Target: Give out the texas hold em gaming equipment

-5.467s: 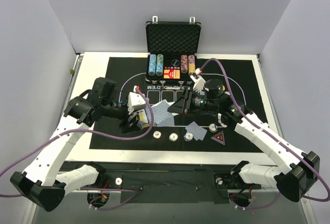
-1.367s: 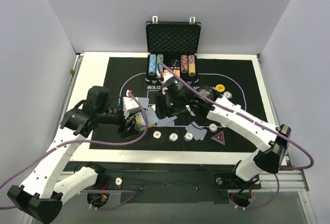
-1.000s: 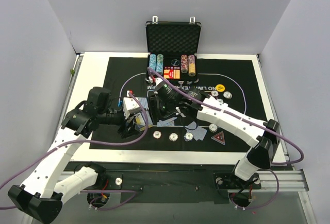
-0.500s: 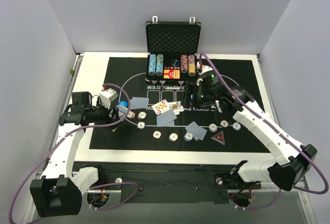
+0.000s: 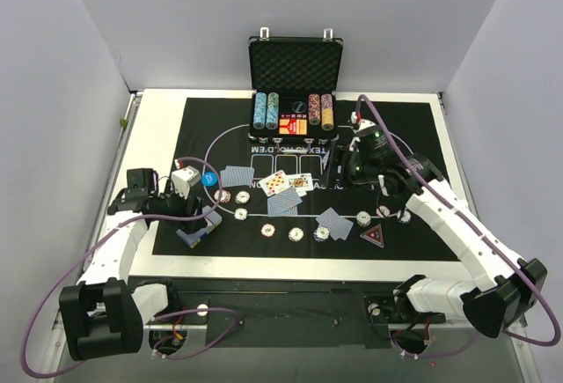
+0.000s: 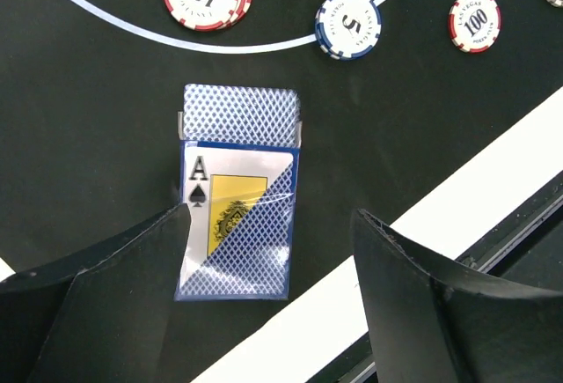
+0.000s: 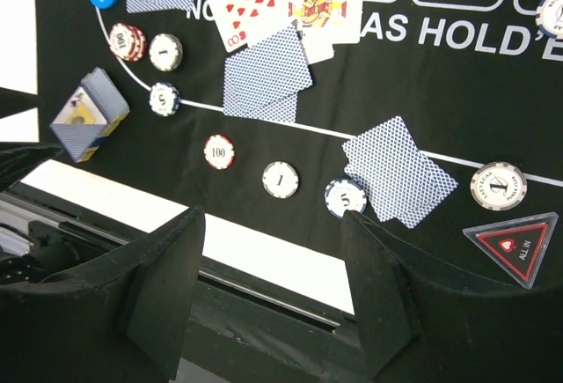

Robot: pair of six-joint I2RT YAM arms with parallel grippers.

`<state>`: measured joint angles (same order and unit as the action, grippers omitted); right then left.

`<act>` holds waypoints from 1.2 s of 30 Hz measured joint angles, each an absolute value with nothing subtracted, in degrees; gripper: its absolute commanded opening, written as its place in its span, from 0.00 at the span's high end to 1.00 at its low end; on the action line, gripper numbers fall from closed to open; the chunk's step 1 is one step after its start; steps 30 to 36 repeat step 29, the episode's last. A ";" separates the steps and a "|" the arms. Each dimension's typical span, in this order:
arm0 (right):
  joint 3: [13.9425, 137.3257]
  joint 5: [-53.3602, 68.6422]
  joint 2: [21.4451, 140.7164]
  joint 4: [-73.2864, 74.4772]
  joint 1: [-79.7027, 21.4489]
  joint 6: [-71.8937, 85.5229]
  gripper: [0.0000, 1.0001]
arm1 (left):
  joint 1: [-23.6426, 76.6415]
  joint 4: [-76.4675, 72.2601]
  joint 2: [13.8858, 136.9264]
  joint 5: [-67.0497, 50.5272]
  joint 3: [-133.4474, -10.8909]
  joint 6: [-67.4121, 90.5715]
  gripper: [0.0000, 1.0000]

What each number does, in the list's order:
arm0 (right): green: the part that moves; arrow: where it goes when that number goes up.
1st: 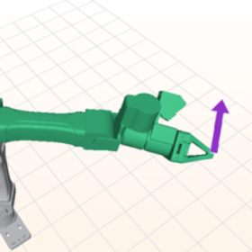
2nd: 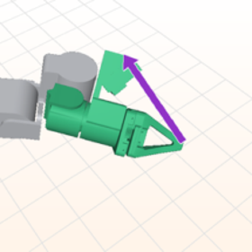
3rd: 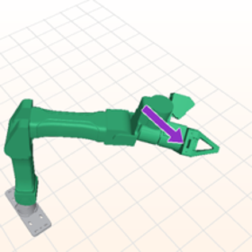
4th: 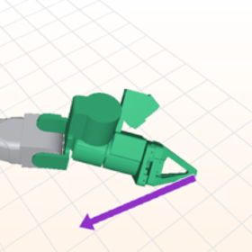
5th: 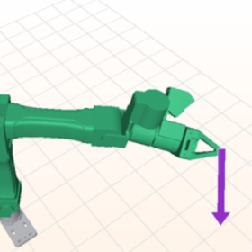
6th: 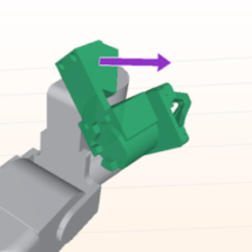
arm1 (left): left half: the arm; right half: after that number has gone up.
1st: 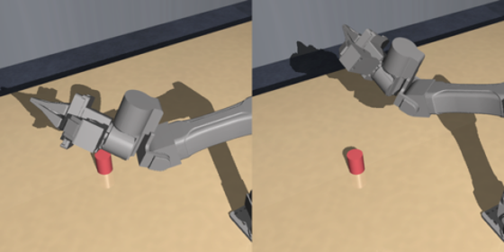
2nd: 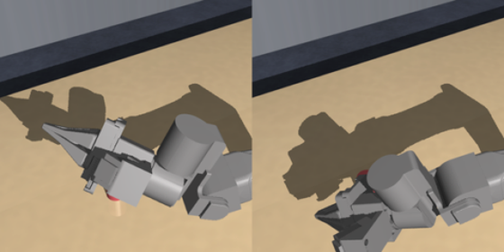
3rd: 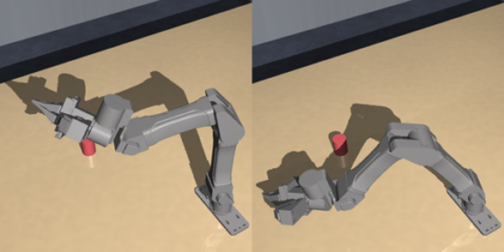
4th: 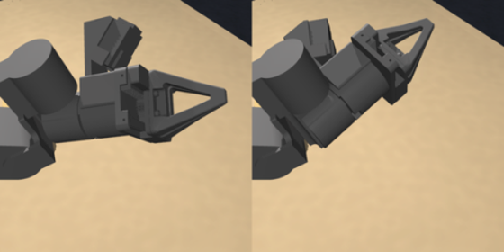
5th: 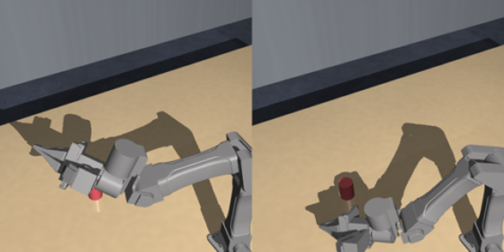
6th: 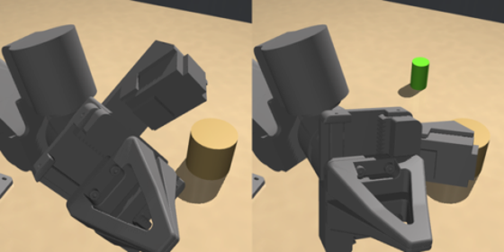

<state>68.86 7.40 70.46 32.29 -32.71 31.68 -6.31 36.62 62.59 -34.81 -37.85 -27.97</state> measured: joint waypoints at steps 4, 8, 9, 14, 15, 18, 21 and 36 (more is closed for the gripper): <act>68.86 8.71 67.99 32.14 -30.68 31.88 0.39 | -6.42 36.82 60.88 -35.88 -37.85 -28.99 0.13; 68.86 10.07 66.96 32.10 -29.02 32.05 0.22 | -6.46 36.82 55.18 -36.67 -37.85 -29.04 0.12; 68.86 10.37 66.96 32.10 -28.62 32.12 0.19 | -6.46 37.10 53.80 -36.84 -38.09 -28.97 0.12; 68.84 11.42 66.94 32.10 -27.31 32.58 0.04 | -6.48 38.85 55.16 -36.69 -46.13 -24.05 0.11; 68.75 11.42 66.89 32.08 -27.07 32.60 0.03 | -6.48 38.92 56.66 -36.25 -48.90 -22.22 0.11; 67.46 11.33 65.82 32.03 -26.06 32.64 0.02 | -6.48 39.33 61.36 -33.63 -57.12 -16.25 0.11; 65.98 10.57 64.01 32.36 -24.40 32.64 0.01 | -6.55 39.75 64.05 -30.68 -61.78 -11.84 0.11; 63.33 8.82 59.46 33.89 -19.62 32.51 0.00 | -6.59 38.81 58.37 -24.95 -57.87 -4.86 0.11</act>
